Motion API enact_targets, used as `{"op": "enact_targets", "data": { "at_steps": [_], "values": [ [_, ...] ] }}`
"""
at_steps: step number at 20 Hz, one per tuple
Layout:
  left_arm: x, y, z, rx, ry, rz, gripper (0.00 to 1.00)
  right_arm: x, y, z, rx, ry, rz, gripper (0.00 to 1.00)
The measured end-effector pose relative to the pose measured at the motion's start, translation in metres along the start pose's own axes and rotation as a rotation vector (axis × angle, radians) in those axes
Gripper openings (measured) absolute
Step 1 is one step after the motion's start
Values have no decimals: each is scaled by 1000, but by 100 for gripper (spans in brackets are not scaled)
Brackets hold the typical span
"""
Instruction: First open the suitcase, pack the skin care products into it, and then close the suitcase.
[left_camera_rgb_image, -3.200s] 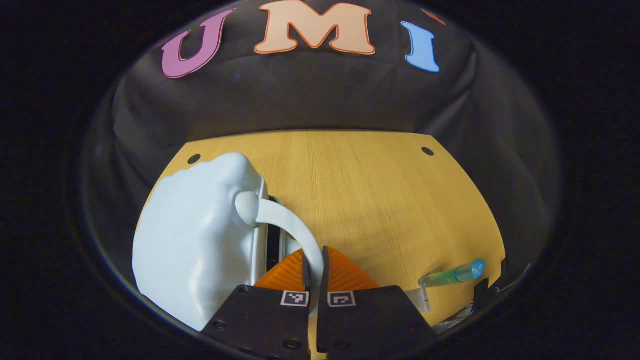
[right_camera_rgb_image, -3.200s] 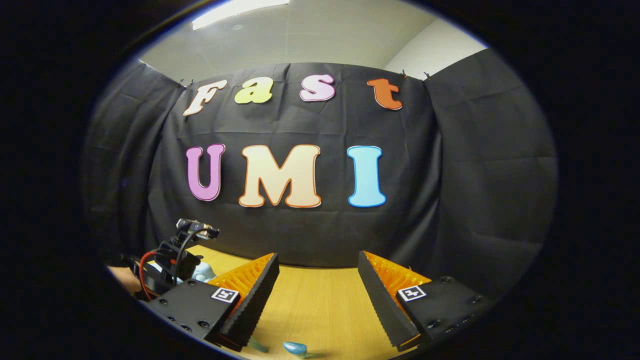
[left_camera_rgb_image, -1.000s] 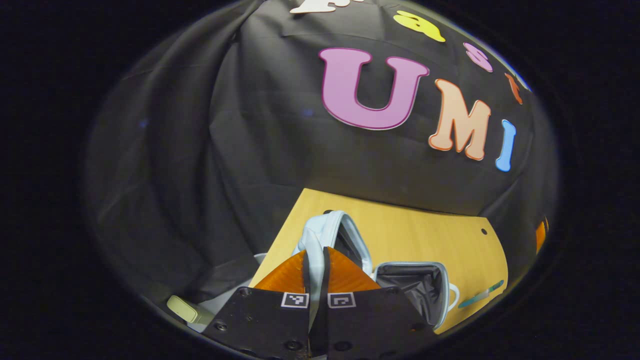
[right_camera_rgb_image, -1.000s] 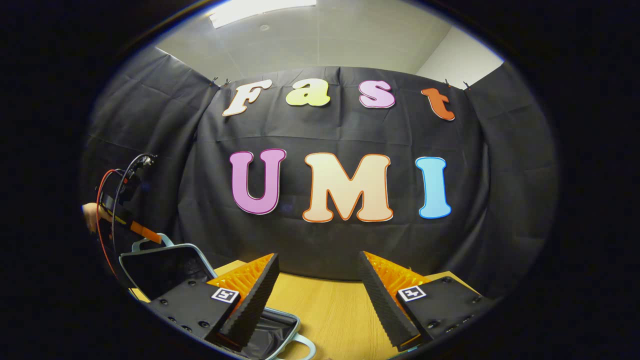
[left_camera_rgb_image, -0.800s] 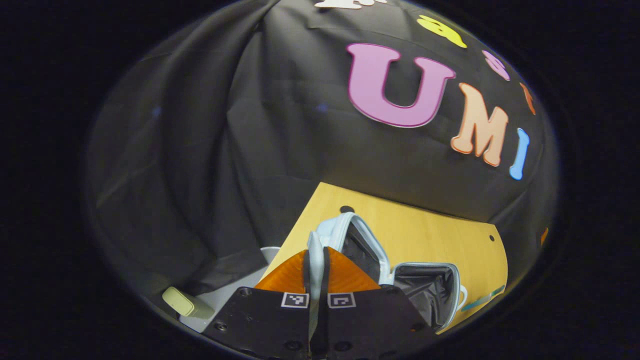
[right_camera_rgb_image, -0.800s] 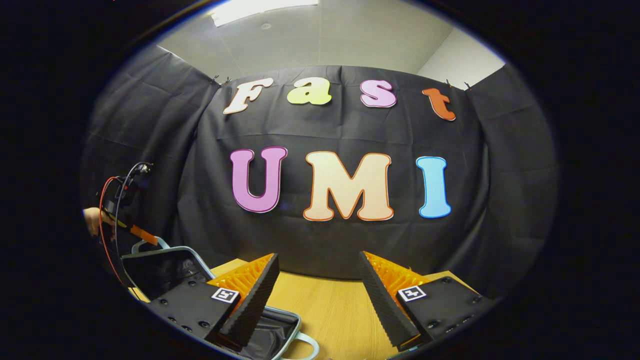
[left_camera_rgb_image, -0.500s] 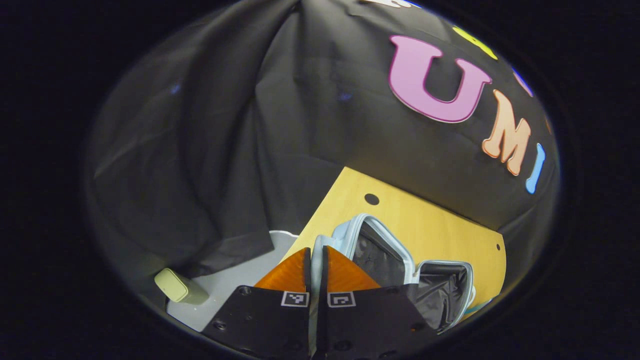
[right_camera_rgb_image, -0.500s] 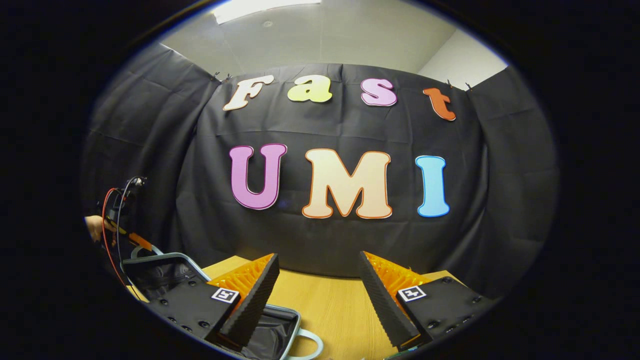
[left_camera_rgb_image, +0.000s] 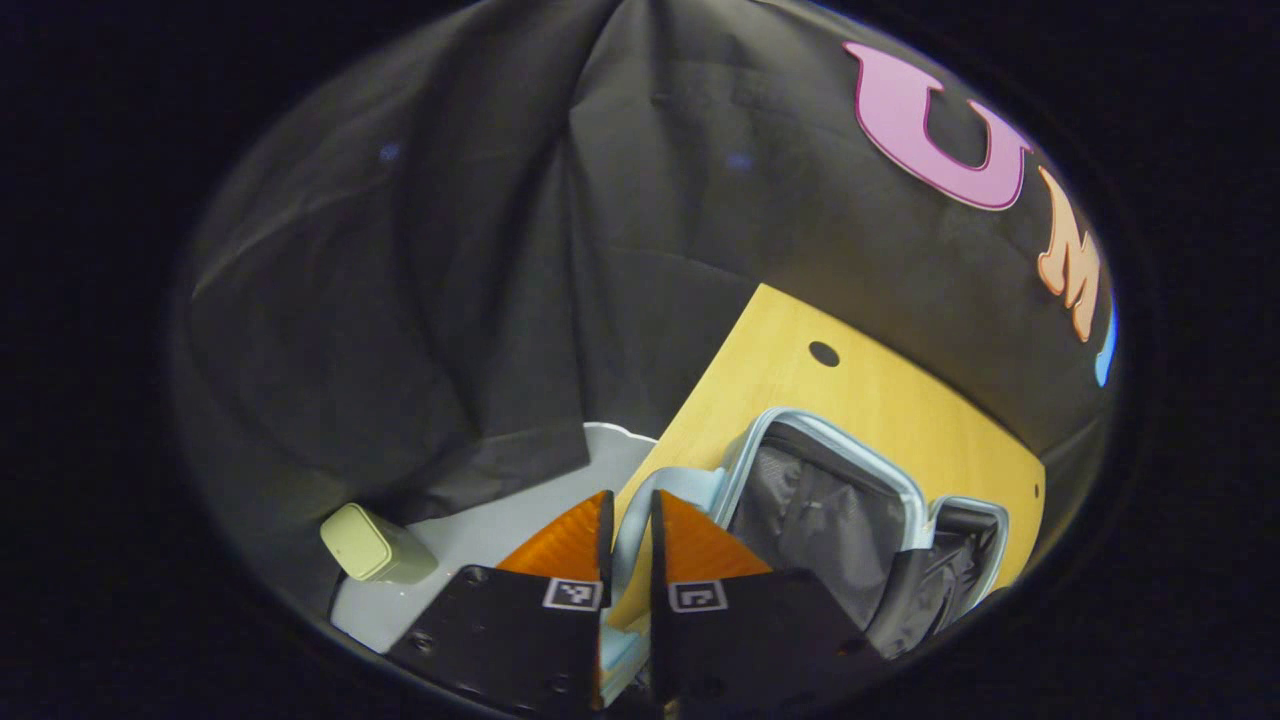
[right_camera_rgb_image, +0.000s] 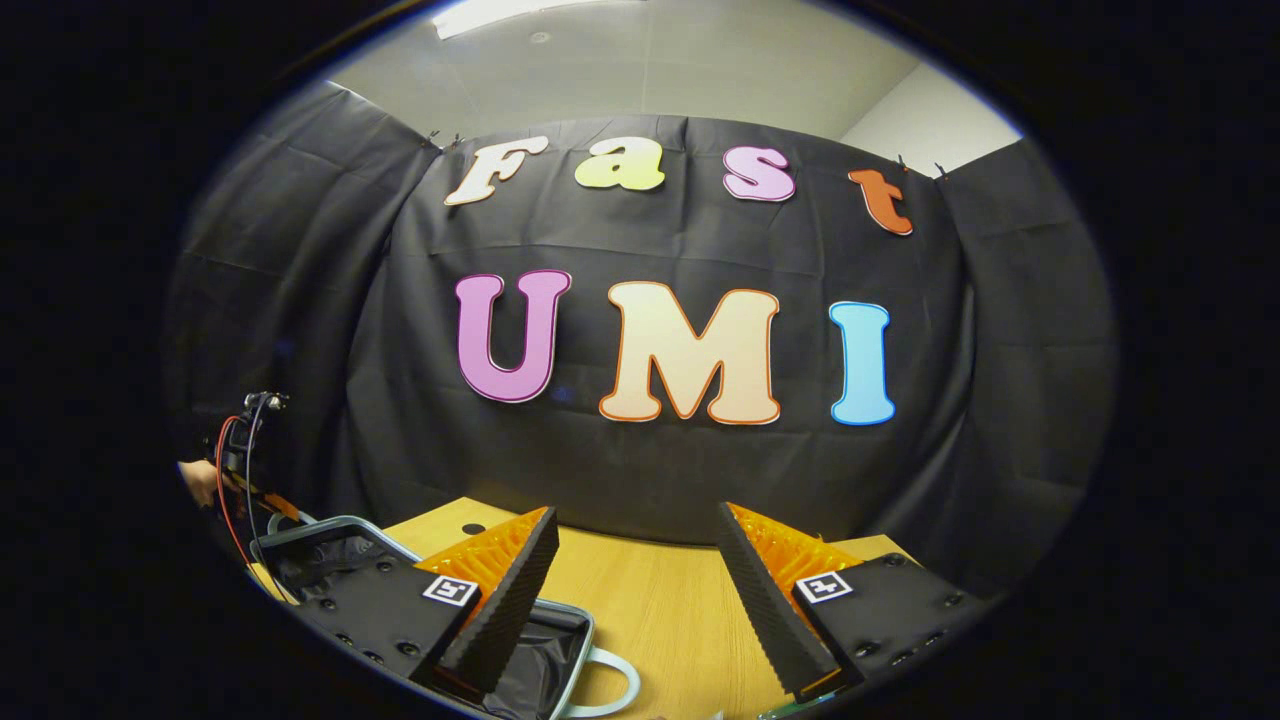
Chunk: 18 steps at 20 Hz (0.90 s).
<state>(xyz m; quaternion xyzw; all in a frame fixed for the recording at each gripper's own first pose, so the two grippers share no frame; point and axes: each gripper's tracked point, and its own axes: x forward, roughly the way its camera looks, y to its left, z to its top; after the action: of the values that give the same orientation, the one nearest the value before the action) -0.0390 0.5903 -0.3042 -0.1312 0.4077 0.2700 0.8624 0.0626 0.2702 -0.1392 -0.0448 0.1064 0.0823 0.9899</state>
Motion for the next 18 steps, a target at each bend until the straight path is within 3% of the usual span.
{"op": "enact_targets", "data": {
  "at_steps": [1, 5, 9, 14, 18],
  "values": [
    [-4, 1, 5, 7, -39, 5, 14, 0, -1, -1, -6, 0, 2, 99],
    [-38, -13, 51, 44, -301, 19, 96, -2, -13, -1, -5, -2, 7, 99],
    [-104, -48, 85, 105, -511, 21, 95, -10, -41, 9, 15, -37, -2, 99],
    [-197, -118, 94, 138, -657, -82, 95, -23, -88, 26, 45, -98, -29, 99],
    [-243, -182, 84, 168, -742, -158, 93, -33, -123, 33, 59, -124, -42, 98]
  ]
}}
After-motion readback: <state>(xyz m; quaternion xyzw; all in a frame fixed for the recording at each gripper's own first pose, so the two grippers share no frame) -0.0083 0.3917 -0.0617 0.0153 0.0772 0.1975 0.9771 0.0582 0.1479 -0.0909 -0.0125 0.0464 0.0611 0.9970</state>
